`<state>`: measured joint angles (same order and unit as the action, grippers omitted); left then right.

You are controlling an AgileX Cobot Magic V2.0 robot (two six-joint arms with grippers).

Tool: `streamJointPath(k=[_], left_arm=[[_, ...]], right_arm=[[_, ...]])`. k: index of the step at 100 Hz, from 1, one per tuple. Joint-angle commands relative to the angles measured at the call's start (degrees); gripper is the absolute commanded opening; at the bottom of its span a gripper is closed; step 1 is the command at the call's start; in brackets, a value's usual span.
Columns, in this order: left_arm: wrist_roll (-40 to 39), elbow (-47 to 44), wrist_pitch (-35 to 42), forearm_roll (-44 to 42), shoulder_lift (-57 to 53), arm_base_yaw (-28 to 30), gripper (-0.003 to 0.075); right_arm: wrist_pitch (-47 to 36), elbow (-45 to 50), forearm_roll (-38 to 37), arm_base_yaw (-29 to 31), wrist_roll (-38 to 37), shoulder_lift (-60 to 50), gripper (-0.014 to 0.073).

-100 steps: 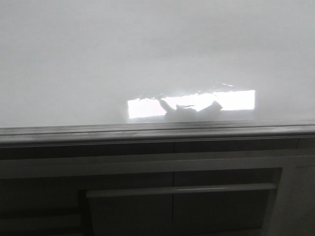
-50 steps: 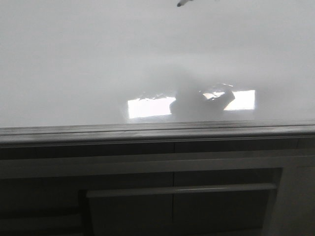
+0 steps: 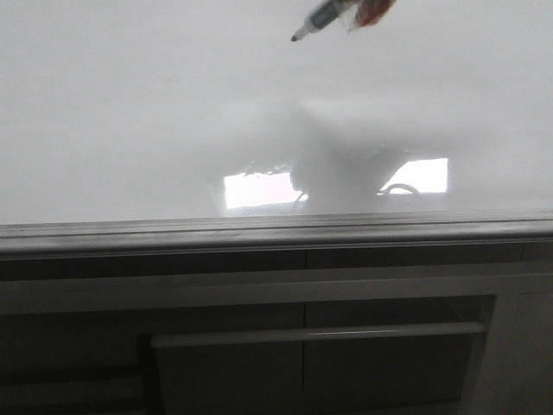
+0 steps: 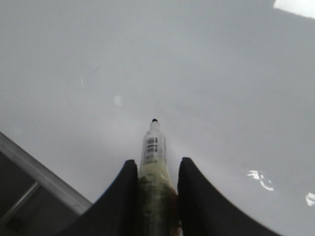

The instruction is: Write number 0 on whiteboard

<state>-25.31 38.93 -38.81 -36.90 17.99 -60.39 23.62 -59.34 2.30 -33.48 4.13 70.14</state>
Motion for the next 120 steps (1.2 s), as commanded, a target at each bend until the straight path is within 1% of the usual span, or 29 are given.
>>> streamJointPath(k=[1,13,52,120], left_arm=[[-0.6,1.3,4.0,-1.8,0.6,-0.3,-0.0020],[-0.6,1.3,4.0,-1.8,0.6,-0.3,-0.0020],[-0.9,1.3,4.0,-1.8,0.6,-0.3,-0.0020],[-1.1,1.3,4.0,-1.8,0.6,-0.3,-0.0020]], right_arm=[[-8.1,-1.5,-0.3,0.3,-0.1,-1.1,-0.0048],[-10.9,-1.7,-0.3,0.3,-0.1,-0.7,-0.0047],[-11.8,-2.4,-0.2,0.3,-0.1,4.8,-0.0047],[-11.4,-2.5,1.6,0.3,-0.1,8.1,-0.0048]])
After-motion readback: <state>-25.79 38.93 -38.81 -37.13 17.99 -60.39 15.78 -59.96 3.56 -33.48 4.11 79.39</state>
